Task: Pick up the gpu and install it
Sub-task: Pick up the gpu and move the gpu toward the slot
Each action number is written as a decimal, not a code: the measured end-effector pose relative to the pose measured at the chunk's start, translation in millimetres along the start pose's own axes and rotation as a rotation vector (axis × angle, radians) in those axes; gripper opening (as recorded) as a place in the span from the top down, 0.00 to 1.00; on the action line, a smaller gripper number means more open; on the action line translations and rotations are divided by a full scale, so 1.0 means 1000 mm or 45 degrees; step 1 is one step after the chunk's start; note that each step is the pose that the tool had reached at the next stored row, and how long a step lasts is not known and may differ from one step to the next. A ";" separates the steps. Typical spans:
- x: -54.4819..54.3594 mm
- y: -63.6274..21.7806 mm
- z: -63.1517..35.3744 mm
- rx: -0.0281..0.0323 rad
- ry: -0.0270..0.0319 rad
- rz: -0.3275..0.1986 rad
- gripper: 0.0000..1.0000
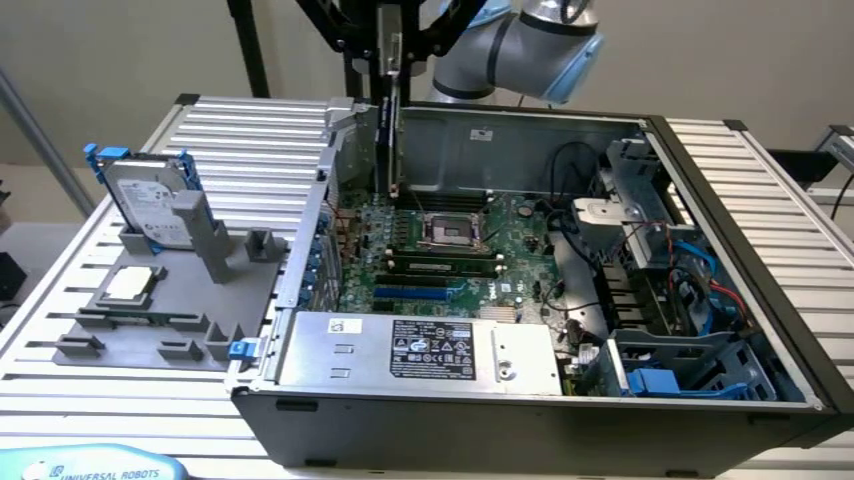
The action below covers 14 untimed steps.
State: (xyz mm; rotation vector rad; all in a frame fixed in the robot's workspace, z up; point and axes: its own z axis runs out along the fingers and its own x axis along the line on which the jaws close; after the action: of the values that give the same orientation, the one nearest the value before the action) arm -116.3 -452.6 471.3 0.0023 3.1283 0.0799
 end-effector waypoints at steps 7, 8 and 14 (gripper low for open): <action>-0.032 -0.0001 0.0121 0.0030 0.0000 0.000 0.73; -0.036 0.0001 0.0140 0.0037 0.0000 0.000 0.73; -0.059 0.0023 0.0253 0.0056 0.0000 0.000 0.73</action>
State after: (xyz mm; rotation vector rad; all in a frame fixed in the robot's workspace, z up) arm -56.6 -449.1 446.9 0.0018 3.1284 0.0730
